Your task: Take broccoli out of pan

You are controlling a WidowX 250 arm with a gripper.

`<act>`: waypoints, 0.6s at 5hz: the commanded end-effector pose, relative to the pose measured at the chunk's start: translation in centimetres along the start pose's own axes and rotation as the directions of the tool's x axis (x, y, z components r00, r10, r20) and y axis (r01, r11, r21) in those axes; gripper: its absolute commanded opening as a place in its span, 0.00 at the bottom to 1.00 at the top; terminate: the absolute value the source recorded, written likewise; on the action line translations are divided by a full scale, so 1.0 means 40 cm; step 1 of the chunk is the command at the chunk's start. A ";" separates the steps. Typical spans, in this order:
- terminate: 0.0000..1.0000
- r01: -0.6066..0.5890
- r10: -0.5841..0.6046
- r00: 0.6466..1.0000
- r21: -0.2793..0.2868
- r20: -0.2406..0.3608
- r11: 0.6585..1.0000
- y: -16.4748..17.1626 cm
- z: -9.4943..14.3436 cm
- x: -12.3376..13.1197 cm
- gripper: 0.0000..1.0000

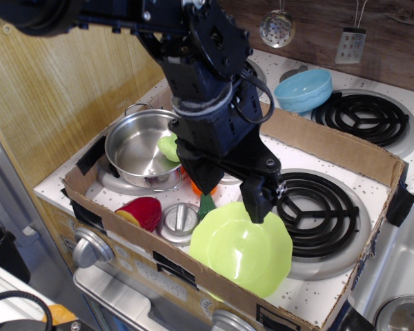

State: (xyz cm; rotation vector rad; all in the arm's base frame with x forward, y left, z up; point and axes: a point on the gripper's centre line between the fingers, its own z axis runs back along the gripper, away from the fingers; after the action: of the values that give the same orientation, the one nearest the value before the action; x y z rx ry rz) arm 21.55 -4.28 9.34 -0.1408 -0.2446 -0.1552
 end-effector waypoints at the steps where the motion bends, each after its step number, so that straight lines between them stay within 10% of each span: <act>1: 0.00 0.000 0.000 1.000 0.000 0.000 1.000 0.000 0.000 0.000 1.00; 3: 0.00 0.219 -0.220 0.976 0.124 -0.003 0.968 0.081 0.082 0.033 1.00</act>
State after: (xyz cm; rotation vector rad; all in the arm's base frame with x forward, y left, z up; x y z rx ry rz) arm 22.03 -0.60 11.72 0.0084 -0.2390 -0.3739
